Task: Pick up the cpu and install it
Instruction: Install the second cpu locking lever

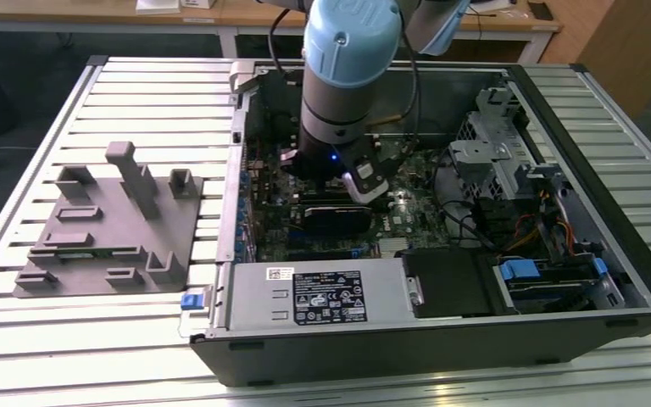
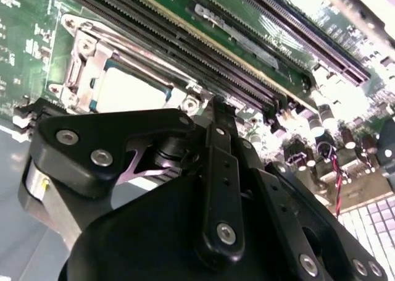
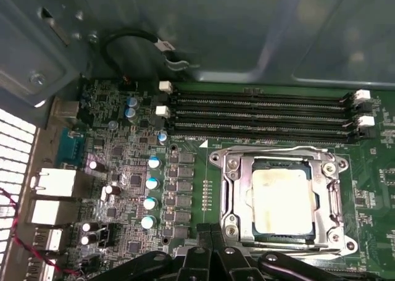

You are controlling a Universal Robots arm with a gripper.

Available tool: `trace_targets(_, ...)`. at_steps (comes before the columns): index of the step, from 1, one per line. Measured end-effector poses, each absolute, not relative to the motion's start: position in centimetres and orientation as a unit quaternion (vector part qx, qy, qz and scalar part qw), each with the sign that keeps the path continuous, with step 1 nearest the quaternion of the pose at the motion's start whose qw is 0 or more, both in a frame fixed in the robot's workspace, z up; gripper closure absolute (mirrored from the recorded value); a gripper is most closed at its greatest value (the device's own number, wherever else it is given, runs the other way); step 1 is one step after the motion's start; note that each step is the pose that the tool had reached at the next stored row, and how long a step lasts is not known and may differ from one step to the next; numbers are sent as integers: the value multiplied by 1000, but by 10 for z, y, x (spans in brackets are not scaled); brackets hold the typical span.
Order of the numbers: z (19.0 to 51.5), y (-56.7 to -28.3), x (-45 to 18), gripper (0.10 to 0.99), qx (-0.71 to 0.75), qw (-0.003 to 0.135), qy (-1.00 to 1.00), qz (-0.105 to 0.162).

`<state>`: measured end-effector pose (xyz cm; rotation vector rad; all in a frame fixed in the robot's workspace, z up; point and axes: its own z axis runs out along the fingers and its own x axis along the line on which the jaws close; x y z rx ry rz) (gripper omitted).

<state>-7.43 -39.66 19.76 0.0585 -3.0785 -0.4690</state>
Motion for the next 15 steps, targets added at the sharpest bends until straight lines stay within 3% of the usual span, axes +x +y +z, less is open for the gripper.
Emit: trace_targets(15, 222, -397, -74, 980, 19, 13, -987, -158)
